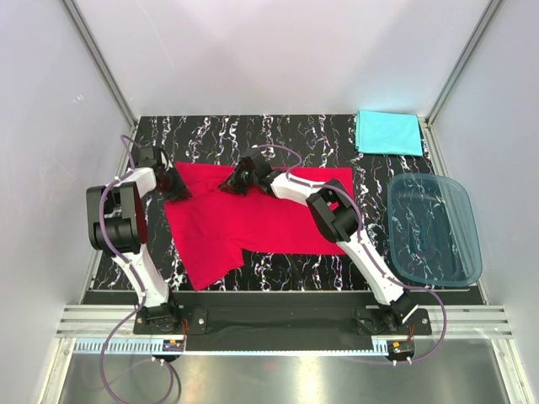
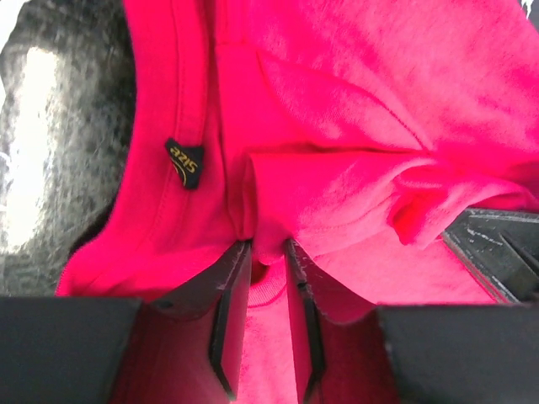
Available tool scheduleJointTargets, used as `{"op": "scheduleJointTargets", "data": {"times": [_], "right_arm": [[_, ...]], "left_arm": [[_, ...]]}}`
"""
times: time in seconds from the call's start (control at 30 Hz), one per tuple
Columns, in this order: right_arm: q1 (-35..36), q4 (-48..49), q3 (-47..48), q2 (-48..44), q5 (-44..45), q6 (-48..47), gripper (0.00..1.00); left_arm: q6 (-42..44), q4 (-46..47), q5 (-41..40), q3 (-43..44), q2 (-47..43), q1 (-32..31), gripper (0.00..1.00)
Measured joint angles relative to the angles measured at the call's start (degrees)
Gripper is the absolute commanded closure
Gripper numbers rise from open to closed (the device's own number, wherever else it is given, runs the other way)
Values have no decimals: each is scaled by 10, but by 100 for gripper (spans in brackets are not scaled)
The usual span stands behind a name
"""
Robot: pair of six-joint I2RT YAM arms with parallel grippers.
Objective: Fold and stack the t-shirts
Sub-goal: Fold the tshirt
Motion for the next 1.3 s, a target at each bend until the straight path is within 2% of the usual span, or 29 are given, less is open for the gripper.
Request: {"op": "scheduleJointTargets", "data": {"times": [0.17, 0.23, 0.27, 0.3, 0.73, 1.3], "right_arm": [[0, 0, 0, 0, 0, 0, 100], [0, 0, 0, 0, 0, 0, 100], [0, 0, 0, 0, 0, 0, 100], [0, 0, 0, 0, 0, 0, 100], [0, -1, 0, 0, 0, 1, 100], [0, -1, 0, 0, 0, 3, 100]], "left_arm": [[-1, 0, 3, 7, 6, 0, 81], [-1, 0, 3, 7, 7, 0, 77], [-1, 0, 3, 7, 7, 0, 70], [0, -1, 3, 8, 7, 0, 70], [-15, -6, -19, 9, -15, 0, 73], [-16, -17, -27, 16, -3, 0, 74]]}}
